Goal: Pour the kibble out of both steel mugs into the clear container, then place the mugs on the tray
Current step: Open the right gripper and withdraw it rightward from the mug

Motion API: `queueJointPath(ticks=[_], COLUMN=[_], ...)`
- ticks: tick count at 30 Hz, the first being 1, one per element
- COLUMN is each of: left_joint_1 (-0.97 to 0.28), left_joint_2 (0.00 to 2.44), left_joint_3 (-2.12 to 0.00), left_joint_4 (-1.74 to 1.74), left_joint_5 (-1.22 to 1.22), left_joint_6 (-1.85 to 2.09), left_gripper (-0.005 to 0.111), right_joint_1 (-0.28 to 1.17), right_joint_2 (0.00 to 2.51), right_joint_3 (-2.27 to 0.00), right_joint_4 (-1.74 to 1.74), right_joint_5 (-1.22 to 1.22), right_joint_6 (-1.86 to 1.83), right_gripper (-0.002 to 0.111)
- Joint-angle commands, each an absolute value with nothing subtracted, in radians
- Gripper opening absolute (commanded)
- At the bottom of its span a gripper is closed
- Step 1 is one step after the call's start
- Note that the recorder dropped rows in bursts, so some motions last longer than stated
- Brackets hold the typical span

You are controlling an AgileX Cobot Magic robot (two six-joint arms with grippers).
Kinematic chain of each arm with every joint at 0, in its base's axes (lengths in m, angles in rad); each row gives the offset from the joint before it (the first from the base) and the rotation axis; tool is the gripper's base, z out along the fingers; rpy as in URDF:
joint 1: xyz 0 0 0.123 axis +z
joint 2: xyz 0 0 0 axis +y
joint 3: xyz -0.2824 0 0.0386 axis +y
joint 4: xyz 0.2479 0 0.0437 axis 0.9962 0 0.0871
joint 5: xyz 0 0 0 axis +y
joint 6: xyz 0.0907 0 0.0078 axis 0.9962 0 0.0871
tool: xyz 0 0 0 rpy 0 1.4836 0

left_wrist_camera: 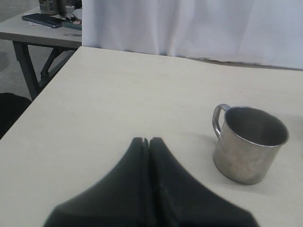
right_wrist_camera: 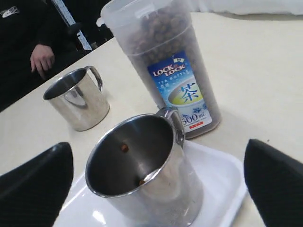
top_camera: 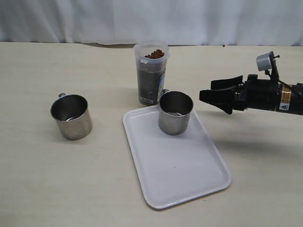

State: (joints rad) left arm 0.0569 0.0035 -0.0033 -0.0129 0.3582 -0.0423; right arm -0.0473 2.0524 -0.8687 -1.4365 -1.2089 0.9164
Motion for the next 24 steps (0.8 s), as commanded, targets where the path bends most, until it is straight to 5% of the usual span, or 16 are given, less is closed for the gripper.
queueJointPath(ticks=[1, 4, 24], left_joint_1=[0.052, 0.052, 0.052], left_joint_2=[0.000, 0.000, 0.000], left_joint_3=[0.000, 0.000, 0.000], left_joint_4=[-0.012, -0.012, -0.012], left_joint_5=[0.347, 0.347, 0.347], left_joint_6=[-0.042, -0.042, -0.042], left_gripper=[0.000, 0.000, 0.000], right_joint_1=[-0.080, -0.106, -0.126], right_joint_2=[2.031, 2.019, 1.467], right_joint_3=[-0.872, -0.860, -0.164], right_joint_4=[-1.476, -1.479, -0.357], right_joint_5=[-1.221, -1.221, -1.031], right_joint_6=[1.108, 1.132, 0.340], right_gripper=[0.061, 0.006, 0.005])
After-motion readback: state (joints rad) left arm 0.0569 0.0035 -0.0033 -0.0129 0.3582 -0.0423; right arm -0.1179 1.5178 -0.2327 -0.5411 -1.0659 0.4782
